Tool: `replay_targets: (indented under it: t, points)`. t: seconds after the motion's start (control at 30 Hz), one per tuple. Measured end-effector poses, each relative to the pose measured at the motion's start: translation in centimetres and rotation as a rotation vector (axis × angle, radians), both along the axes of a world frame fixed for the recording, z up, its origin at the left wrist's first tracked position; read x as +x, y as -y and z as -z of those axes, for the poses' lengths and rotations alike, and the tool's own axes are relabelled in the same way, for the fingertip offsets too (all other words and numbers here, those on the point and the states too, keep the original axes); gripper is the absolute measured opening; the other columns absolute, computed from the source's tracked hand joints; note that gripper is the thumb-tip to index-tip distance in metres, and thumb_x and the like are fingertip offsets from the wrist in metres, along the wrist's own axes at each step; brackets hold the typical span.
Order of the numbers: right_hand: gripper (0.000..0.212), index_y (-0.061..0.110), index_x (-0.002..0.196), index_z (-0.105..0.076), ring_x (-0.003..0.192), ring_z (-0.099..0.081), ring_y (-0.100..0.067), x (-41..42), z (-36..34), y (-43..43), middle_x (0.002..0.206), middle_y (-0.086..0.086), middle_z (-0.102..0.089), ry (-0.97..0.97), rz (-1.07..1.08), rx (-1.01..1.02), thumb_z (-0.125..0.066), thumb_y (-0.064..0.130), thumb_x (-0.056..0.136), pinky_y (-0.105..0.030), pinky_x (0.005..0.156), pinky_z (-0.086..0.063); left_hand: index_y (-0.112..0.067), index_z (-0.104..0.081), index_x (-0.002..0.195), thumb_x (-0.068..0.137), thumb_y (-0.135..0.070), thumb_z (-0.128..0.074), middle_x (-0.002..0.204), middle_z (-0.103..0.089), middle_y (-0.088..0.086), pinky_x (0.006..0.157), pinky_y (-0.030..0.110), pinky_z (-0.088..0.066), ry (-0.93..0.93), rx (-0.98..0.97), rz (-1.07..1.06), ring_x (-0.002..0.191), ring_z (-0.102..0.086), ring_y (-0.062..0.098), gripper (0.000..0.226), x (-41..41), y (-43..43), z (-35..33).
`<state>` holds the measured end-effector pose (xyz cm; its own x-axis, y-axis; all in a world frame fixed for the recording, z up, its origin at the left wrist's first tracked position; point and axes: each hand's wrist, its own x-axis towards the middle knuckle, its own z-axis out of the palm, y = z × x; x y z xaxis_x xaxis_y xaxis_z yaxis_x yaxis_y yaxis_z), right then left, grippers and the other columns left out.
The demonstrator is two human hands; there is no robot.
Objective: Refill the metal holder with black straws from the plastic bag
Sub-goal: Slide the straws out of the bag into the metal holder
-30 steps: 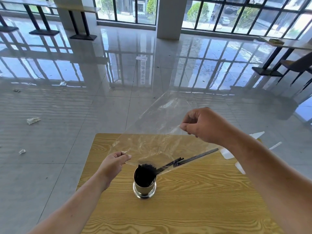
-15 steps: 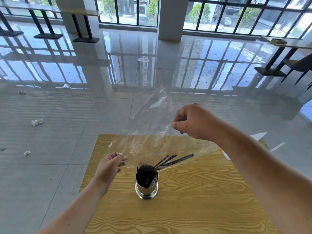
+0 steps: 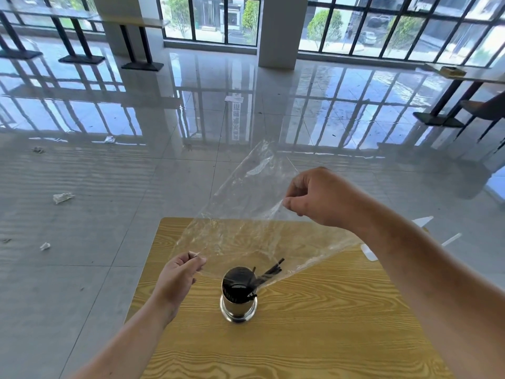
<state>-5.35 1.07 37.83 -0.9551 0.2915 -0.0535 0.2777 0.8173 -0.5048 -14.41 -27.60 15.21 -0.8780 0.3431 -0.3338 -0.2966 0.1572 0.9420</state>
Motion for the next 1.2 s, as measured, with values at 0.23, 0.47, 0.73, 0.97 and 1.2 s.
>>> replay_targets:
  t: [0.23, 0.47, 0.73, 0.97, 1.2]
  points:
    - [0.022, 0.026, 0.071, -0.075, 0.06, -0.068, -0.002, -0.3, -1.8, 0.4, 0.069, 0.01, -0.075, -0.037, -0.009, 0.017, -0.081, 0.032, 0.092, -0.029, 0.061, -0.054, -0.032, -0.073, 0.076, 0.077, -0.046, -0.073, 0.082, -0.068, -0.009, 0.09, 0.041, -0.05, -0.011, 0.019, -0.006, 0.093, -0.062, 0.017, 0.014, -0.3, -0.4, -0.4]
    - [0.019, 0.026, 0.075, -0.076, 0.054, -0.064, 0.007, -0.2, -4.4, -0.4, 0.069, 0.017, -0.075, -0.086, 0.002, 0.013, -0.081, 0.03, 0.092, -0.023, 0.055, -0.046, -0.031, -0.077, 0.088, 0.068, -0.056, -0.074, 0.095, -0.076, -0.008, 0.099, 0.045, -0.05, -0.031, 0.053, -0.029, 0.106, -0.07, 0.016, 0.032, -0.8, -0.7, -1.7]
    - [0.017, 0.023, 0.078, -0.078, 0.046, -0.06, 0.002, 1.4, -4.1, -3.9, 0.065, 0.01, -0.076, -0.133, 0.057, -0.118, -0.081, 0.023, 0.094, -0.018, 0.048, -0.048, -0.034, -0.075, 0.094, 0.071, -0.055, -0.077, 0.095, -0.076, -0.009, 0.097, 0.044, -0.05, -0.071, 0.05, 0.018, 0.103, -0.069, 0.017, 0.032, -1.5, -1.5, -2.5]
    - [0.014, 0.017, 0.082, -0.079, 0.047, -0.058, 0.0, 3.3, -3.3, -6.5, 0.065, 0.003, -0.075, -0.189, 0.084, -0.218, -0.081, 0.017, 0.095, -0.015, 0.048, -0.049, -0.025, -0.066, 0.113, 0.071, -0.052, -0.08, 0.104, -0.074, -0.003, 0.088, 0.037, -0.051, -0.052, 0.027, 0.102, 0.107, -0.069, 0.02, 0.051, -1.9, -4.0, -2.7]
    - [0.016, 0.016, 0.08, -0.077, 0.048, -0.058, -0.002, 4.8, -1.3, -7.8, 0.061, 0.004, -0.073, -0.221, 0.137, -0.302, -0.08, 0.014, 0.096, -0.017, 0.048, -0.049, -0.027, -0.053, 0.124, 0.057, -0.061, -0.084, 0.121, -0.071, 0.0, 0.086, 0.037, -0.053, 0.0, -0.033, 0.151, 0.114, -0.067, 0.02, 0.081, -1.9, -6.4, -2.5]
